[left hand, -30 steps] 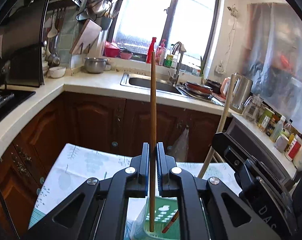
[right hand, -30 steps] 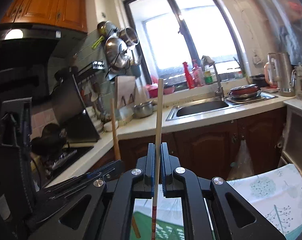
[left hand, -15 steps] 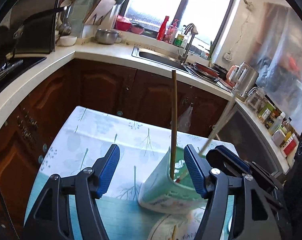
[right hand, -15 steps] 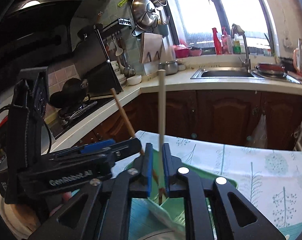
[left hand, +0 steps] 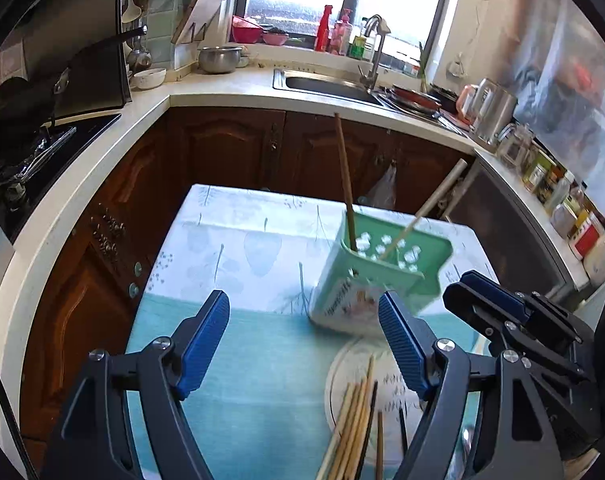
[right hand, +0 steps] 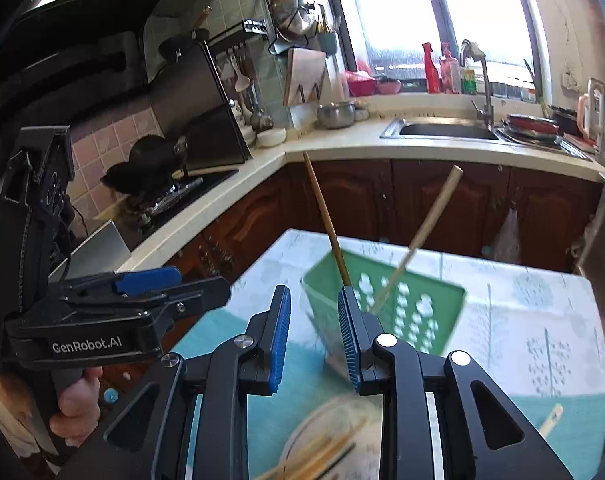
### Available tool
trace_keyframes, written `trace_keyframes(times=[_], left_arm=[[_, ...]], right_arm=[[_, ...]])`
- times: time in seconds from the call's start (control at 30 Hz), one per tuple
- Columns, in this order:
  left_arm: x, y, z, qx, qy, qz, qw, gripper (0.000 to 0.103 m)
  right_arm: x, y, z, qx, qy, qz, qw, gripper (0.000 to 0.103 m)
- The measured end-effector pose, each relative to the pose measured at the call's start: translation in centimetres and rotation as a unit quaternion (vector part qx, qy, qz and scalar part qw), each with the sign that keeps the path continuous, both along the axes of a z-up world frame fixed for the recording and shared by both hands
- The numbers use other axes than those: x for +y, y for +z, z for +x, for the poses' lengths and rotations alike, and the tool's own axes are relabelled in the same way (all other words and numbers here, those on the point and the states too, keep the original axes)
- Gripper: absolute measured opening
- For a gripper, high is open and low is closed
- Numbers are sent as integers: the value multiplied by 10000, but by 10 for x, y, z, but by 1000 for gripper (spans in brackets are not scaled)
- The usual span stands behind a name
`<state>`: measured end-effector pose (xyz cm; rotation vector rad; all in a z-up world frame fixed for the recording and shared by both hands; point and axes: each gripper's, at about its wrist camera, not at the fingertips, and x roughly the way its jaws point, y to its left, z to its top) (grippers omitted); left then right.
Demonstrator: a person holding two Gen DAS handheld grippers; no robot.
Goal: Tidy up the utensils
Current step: 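Move both open tools back down to the chopstick pile, then grasp a brown chopstick with the left tool while the right tool grasps a black chopstick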
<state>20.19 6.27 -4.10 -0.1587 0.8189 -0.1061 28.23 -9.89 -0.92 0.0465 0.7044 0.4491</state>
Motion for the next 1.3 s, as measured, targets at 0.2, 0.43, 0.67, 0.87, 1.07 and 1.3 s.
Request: trace_keyframes(times=[0.2,0.43,0.67,0.87,1.07,1.3], left_arm=[[-18,1,-38,251,-265,394,9986,82],[-34,-7,-72,591,-712,350,9951,83],[-50,-39,-96,967,-1281,469,9859,74],[-51,-76,-93,1572,-1454,363,9761,47],[-59,-113,-95,2170,-1638,78,9623,16],[-83,-138,-93,2616,-1796,-118,9483,11]], right_arm=[[-24,10,-65,477,-254,9,9985,27],[-58,1,-141,979,-436,33,9942,27],[-67,-35,-187,1593,-416,-86,9863,27],[-67,-81,-194,2249,-456,-141,9732,27],[-68,-121,-197,2747,-523,-168,9600,25],[-60,-149,-185,2975,-438,-456,9526,18]])
